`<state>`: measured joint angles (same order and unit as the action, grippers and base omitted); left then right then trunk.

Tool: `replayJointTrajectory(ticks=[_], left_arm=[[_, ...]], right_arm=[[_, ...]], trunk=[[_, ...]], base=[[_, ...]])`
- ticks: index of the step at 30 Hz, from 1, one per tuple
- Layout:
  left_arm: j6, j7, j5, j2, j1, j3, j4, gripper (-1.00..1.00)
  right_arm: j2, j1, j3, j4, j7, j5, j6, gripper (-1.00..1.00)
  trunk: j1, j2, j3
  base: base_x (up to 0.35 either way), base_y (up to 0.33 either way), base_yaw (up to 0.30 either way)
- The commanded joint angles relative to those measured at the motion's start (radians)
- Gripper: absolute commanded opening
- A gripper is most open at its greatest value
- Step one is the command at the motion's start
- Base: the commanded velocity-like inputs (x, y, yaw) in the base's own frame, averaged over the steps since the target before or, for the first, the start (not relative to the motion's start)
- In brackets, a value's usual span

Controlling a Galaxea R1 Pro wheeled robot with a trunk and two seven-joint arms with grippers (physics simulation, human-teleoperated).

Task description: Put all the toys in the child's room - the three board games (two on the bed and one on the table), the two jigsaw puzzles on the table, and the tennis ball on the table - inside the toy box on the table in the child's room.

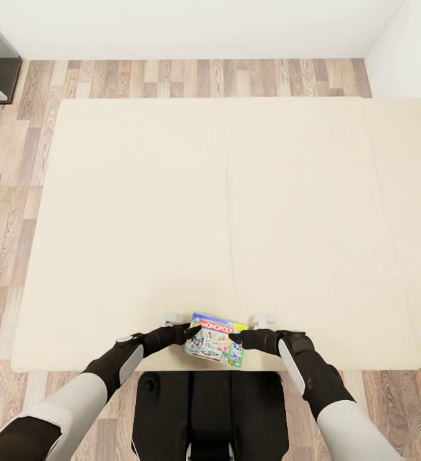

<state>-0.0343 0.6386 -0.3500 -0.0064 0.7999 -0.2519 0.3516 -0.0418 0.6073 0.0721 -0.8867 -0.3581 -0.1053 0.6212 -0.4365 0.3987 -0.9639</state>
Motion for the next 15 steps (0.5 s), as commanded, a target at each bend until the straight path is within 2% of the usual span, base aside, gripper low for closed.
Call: replayJointTrajectory(ticks=[1,15], left_arm=[[-0.004,-0.002,-0.002,-0.016,0.000,-0.010,-0.002,1.00],[0.003,-0.003,-0.001,-0.017,0.002,-0.010,-0.006,1.00]], right_arm=[[-0.001,0.000,0.001,-0.003,0.002,-0.033,0.006,1.00],[-0.009,-0.001,0.005,-0.006,0.002,-0.032,0.006,1.00]], trunk=[[-0.014,0.001,-0.001],[-0.014,0.001,-0.001]], base=[[0.000,0.000,0.000],[0.000,0.000,0.000]])
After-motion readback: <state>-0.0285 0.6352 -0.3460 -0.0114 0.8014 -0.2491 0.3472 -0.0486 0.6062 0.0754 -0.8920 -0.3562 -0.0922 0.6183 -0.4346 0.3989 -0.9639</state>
